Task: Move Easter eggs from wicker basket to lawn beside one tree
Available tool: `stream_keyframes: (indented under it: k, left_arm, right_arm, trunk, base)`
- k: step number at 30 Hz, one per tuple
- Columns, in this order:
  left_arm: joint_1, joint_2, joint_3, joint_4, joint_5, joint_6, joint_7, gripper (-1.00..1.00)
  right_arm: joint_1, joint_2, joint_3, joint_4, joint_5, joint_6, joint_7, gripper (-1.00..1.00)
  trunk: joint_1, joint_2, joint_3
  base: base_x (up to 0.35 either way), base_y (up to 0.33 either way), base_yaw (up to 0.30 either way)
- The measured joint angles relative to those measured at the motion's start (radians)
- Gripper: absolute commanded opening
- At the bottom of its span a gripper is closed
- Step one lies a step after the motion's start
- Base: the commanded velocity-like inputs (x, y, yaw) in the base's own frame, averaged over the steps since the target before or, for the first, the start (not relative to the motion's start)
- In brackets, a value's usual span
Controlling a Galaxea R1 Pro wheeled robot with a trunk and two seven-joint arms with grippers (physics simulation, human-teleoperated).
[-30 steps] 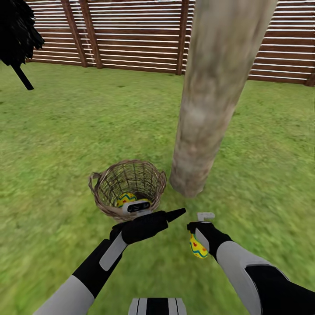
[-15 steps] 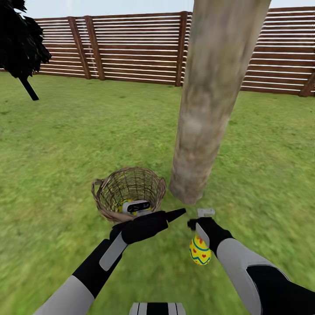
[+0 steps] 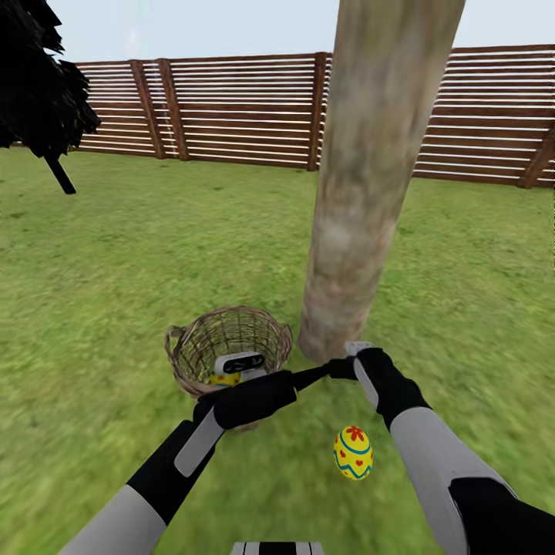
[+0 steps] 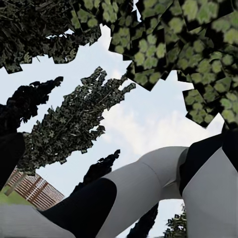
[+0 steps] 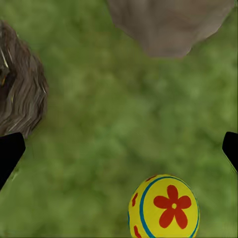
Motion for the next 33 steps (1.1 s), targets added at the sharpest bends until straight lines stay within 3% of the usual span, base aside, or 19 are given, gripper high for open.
stream_keyframes:
  k: [6, 13, 15, 16, 18, 20, 24, 30, 31, 33]
  left_arm:
    - [0.0, 0.004, 0.0, -0.007, 0.001, 0.001, -0.001, 1.0]
    - [0.0, 0.019, 0.005, -0.034, 0.002, 0.002, -0.002, 1.0]
    - [0.0, 0.03, 0.007, -0.04, 0.002, 0.002, -0.002, 1.0]
    - [0.0, 0.036, 0.007, -0.051, 0.002, 0.002, -0.002, 1.0]
    - [0.0, 0.043, 0.008, -0.054, 0.002, 0.002, -0.003, 1.0]
    - [0.0, 0.068, 0.01, -0.059, 0.018, 0.002, -0.006, 1.0]
    - [0.0, 0.112, 0.01, -0.075, 0.075, 0.001, -0.008, 1.0]
    - [0.0, 0.144, 0.012, -0.079, 0.094, 0.001, -0.01, 1.0]
    - [0.0, 0.188, 0.011, -0.075, 0.101, -0.003, -0.012, 1.0]
    - [0.001, 0.215, 0.011, -0.07, 0.142, -0.006, -0.022, 1.0]
  right_arm:
    - [0.01, -0.03, -0.001, -0.067, 0.0, 0.07, 0.127, 1.0]
    - [0.011, -0.087, -0.001, -0.077, -0.001, 0.124, 0.393, 1.0]
    - [0.011, -0.103, -0.001, -0.076, -0.001, 0.13, 0.475, 1.0]
    - [0.011, -0.123, -0.001, -0.076, -0.001, 0.131, 0.565, 1.0]
    - [0.011, -0.131, -0.001, -0.075, -0.001, 0.131, 0.613, 1.0]
    - [0.011, -0.138, -0.001, -0.073, -0.001, 0.132, 0.695, 1.0]
    - [0.012, -0.137, -0.001, -0.072, -0.002, 0.132, 0.727, 1.0]
    - [0.014, -0.13, -0.001, -0.072, -0.004, 0.133, 0.732, 1.0]
    - [0.014, -0.129, -0.001, -0.072, -0.003, 0.132, 0.731, 1.0]
    - [0.014, -0.129, -0.001, -0.072, -0.003, 0.132, 0.731, 1.0]
  trunk:
    - [-0.003, 0.001, 0.023]
    - [-0.006, 0.003, 0.05]
    - [-0.007, 0.004, 0.058]
    - [-0.007, 0.004, 0.062]
    - [-0.008, 0.004, 0.07]
    - [-0.009, 0.005, 0.077]
    - [-0.011, 0.006, 0.093]
    - [-0.013, 0.007, 0.116]
    - [-0.013, 0.007, 0.116]
    - [-0.013, 0.007, 0.116]
  base:
    - [0.0, 0.0, 0.0]
    - [0.0, 0.0, 0.0]
    - [0.0, 0.0, 0.0]
    - [0.0, 0.0, 0.0]
    - [0.0, 0.0, 0.0]
    - [0.0, 0.0, 0.0]
    - [0.0, 0.0, 0.0]
    - [0.0, 0.0, 0.006]
    - [0.0, 0.0, 0.102]
    - [0.0, 0.0, 0.181]
